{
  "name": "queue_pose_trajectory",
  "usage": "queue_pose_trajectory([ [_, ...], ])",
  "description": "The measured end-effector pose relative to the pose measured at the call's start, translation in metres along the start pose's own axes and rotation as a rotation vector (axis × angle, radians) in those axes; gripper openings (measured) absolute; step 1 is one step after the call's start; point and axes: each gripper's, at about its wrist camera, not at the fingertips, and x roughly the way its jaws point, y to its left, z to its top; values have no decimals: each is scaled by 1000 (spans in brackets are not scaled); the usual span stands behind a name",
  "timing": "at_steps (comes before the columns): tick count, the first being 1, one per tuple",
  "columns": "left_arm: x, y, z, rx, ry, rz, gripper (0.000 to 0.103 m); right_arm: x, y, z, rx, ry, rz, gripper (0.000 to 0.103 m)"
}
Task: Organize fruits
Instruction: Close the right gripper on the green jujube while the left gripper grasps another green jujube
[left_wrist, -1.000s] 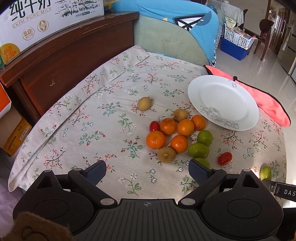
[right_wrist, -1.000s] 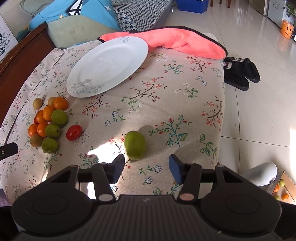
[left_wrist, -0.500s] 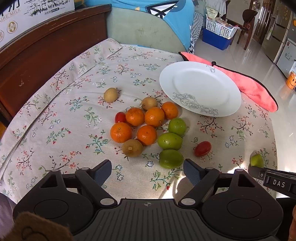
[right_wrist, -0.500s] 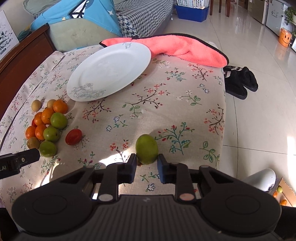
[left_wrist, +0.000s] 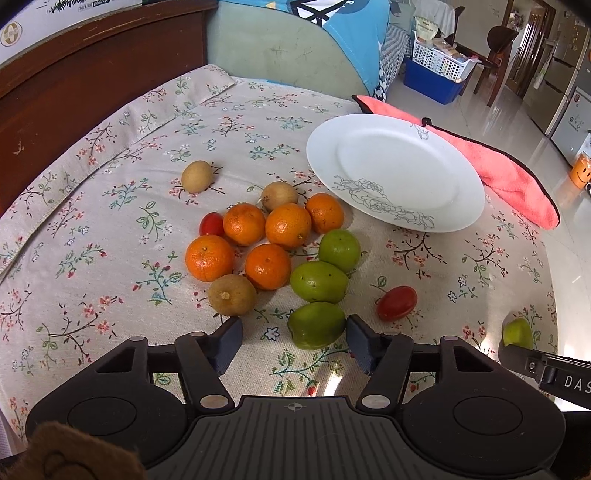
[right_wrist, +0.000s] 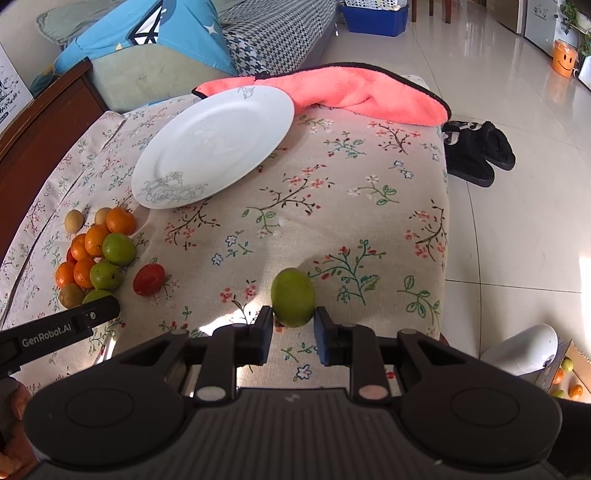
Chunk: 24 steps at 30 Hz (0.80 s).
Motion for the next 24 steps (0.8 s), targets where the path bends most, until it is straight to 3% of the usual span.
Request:
queue_pose_trajectory([
  [6, 1, -6, -2, 30, -36, 23, 44, 0, 0, 0, 1, 1, 2, 24],
  [9, 0, -2, -2, 8, -44, -4, 29, 0, 0, 0, 3, 0, 2, 24],
  [18, -5, 17, -3, -65, -47, -32, 29, -1, 1, 1, 6, -1, 12, 24],
  [24, -15, 19, -3, -60, -71, -32, 29, -2, 5, 1, 1, -3, 33, 24],
])
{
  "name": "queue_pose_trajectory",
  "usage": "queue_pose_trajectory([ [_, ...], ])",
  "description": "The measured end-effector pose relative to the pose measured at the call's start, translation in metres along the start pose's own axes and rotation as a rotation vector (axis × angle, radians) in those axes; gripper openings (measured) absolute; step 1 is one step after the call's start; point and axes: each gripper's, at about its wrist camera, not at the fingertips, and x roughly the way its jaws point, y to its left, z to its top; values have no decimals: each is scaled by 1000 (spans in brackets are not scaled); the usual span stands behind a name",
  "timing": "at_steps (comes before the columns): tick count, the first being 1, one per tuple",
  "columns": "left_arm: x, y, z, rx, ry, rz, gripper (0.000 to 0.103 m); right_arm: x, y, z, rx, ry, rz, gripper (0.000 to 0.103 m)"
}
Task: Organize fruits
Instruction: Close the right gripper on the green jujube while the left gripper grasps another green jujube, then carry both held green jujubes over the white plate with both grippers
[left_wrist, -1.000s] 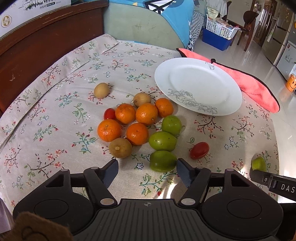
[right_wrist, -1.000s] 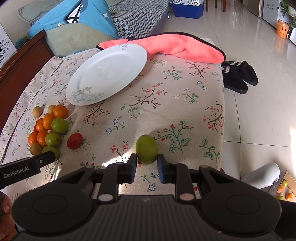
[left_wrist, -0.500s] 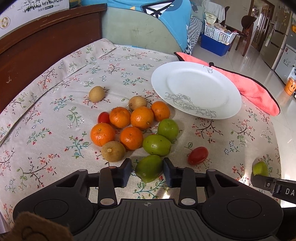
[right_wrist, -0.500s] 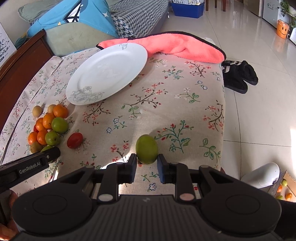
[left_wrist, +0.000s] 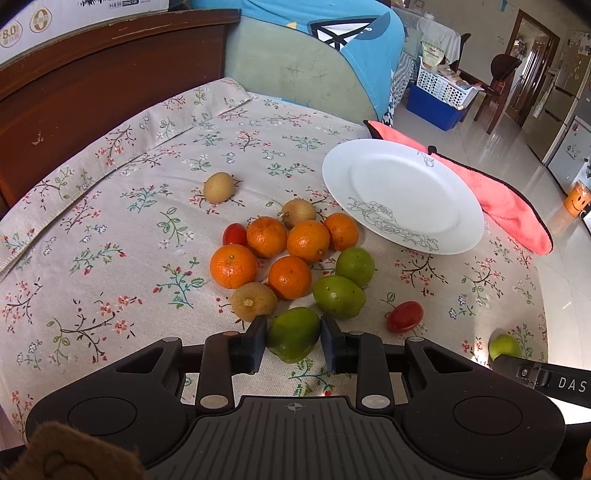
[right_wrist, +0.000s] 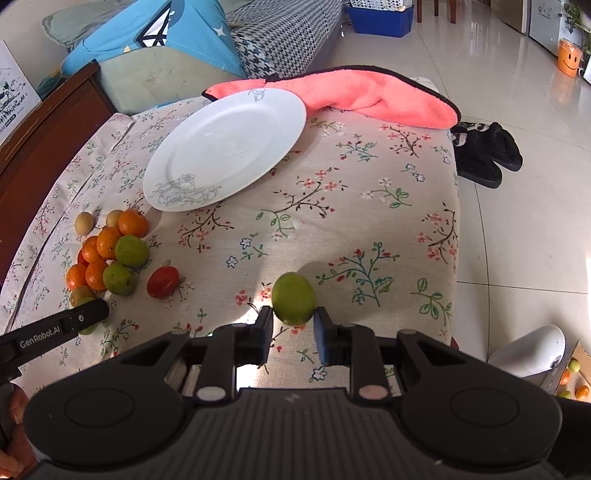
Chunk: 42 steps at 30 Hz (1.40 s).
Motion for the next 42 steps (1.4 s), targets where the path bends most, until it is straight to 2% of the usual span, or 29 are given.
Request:
queue_pose_trajectory([
  [10, -12, -10, 6, 37, -33, -44, 29, -3, 2, 4, 15, 4, 63, 23],
  [12, -14, -11, 8, 45, -37, -49, 29, -4, 6, 6, -9, -4, 67, 21],
  [15, -14, -13, 12, 44, -28, -65, 29, -6, 10, 9, -29, -6, 89, 12],
  [20, -12, -15, 12, 54, -28, -39, 29, -4, 8, 10, -22, 3, 105, 12],
  [23, -11, -14, 11, 44, -21, -42, 29, -5, 0, 9, 20, 2, 119, 17],
  [26, -10, -13, 12, 41, -23, -39, 29, -4, -6, 9, 47, 7, 118, 17],
  [32, -12, -12, 12, 41, -27, -36, 29, 3, -8, 7, 54, 26, 99, 23],
  [33, -12, -12, 12, 42, -29, -34, 29, 3, -8, 8, 57, 23, 100, 26],
  [35, -12, -12, 12, 45, -31, -31, 29, 1, -9, 8, 71, 12, 116, 41],
  [38, -12, -12, 11, 46, -30, -31, 29, 0, -8, 10, 72, -14, 112, 55],
  [40, -12, -13, 11, 49, -29, -31, 29, 1, -6, 12, 52, -37, 79, 55],
  [42, -12, -14, 11, 53, -29, -33, 29, 3, -4, 11, 21, -45, 47, 47],
])
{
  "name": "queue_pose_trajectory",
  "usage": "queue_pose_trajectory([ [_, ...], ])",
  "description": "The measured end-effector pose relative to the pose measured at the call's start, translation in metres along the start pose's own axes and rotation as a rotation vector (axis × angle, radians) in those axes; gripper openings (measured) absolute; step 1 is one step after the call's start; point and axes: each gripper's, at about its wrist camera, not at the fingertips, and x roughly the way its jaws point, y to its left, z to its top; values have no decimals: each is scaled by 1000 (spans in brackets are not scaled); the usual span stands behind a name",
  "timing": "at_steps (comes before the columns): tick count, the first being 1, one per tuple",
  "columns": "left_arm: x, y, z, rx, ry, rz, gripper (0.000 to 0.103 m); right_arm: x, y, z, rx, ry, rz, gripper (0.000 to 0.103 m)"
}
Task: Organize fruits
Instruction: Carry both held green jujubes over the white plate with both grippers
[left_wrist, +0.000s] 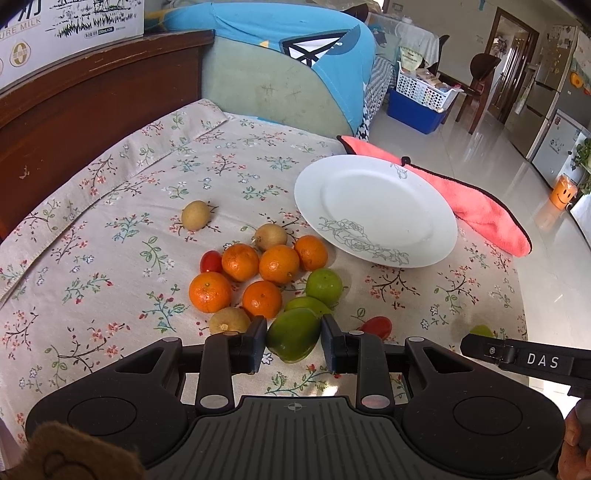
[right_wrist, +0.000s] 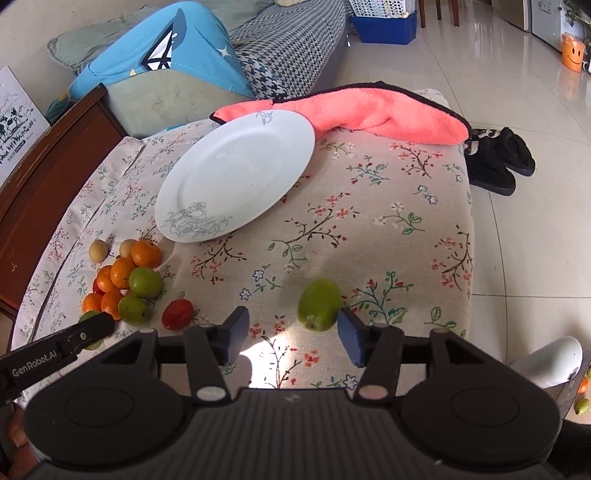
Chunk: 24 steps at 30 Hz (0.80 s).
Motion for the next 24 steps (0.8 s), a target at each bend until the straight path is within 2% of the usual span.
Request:
queue_pose_trajectory([
  [1, 0, 0, 0, 1, 0, -1, 29, 2, 0, 0, -2, 2, -6, 43],
  [6, -1, 1, 0, -4, -3, 1, 29, 5, -15, 2, 103, 21, 41, 42],
  [9, -1, 1, 1, -10, -6, -5, 29, 7, -18, 2, 121, 30, 46, 41],
  [12, -2, 0, 1, -7, -9, -5, 29, 8, -14, 1, 95, 25, 36, 39],
  [14, -1, 0, 1, -8, -7, -6, 29, 9, -11, 2, 84, 23, 41, 30],
  [16, -1, 1, 1, -16, -3, -14, 29, 11, -6, 2, 61, 16, 41, 26],
  [20, 0, -1, 5, -18, -3, -27, 29, 13, 5, 3, -16, -7, 13, 26],
  [24, -2, -4, 9, -15, -9, -51, 29, 10, 11, 8, 0, 12, 56, 26],
])
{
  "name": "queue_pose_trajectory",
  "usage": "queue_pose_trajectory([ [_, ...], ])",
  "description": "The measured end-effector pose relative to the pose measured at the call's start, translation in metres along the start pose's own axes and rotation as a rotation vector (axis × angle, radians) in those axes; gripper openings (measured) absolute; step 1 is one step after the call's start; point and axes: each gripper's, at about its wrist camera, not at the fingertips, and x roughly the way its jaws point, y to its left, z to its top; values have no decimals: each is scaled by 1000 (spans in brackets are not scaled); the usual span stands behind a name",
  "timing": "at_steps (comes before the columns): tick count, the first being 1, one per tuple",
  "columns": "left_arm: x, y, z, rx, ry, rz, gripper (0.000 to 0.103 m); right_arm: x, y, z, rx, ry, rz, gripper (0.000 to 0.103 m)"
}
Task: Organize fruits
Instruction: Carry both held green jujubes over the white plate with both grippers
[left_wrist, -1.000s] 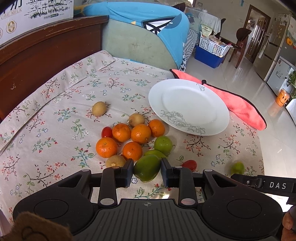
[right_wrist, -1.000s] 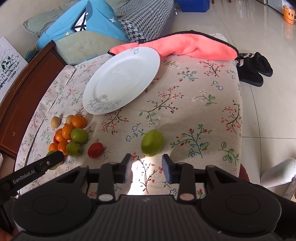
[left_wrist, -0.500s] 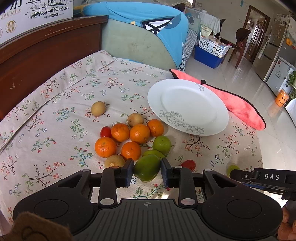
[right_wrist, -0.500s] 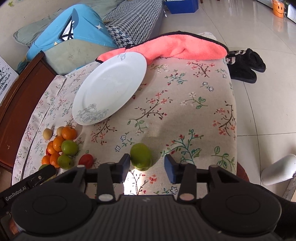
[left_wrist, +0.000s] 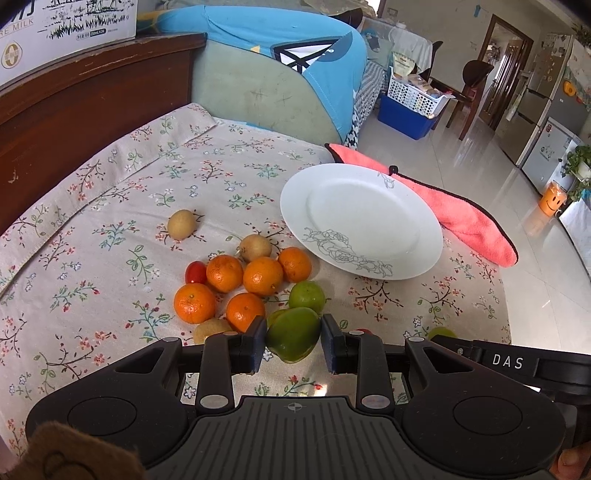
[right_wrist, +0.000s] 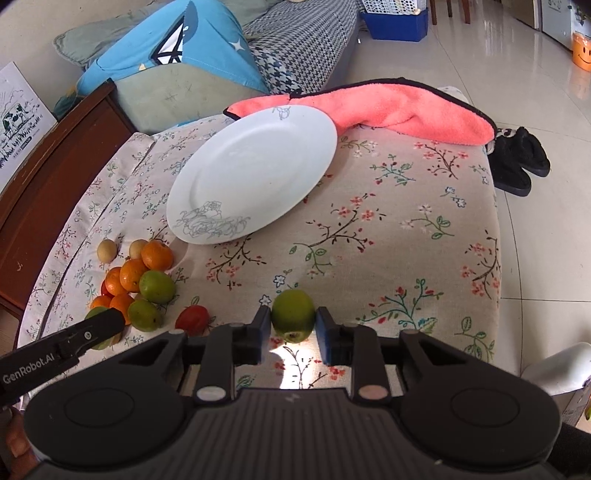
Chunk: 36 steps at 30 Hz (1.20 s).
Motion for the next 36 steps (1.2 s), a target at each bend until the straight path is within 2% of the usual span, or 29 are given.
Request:
queue_pose_trajectory([
  [5, -1, 0, 8, -2, -13, -33, 29, -11, 19, 14, -94, -26, 37, 26],
  [8, 0, 2, 14, -15, -15, -52, 29, -13, 21, 29, -106, -21, 64, 26],
  [12, 7, -1, 22, 1, -17, -45, 29, -11, 19, 47, -86, -5, 105, 26],
  [19, 30, -12, 37, 32, -16, -59, 29, 2, 13, 66, -59, 0, 120, 26],
  [28, 61, -26, 55, 89, -18, -79, 29, 23, 11, 78, -16, 21, 102, 26],
  [36, 81, -31, 64, 99, -5, -89, 29, 43, 6, 85, 52, 48, 79, 26],
])
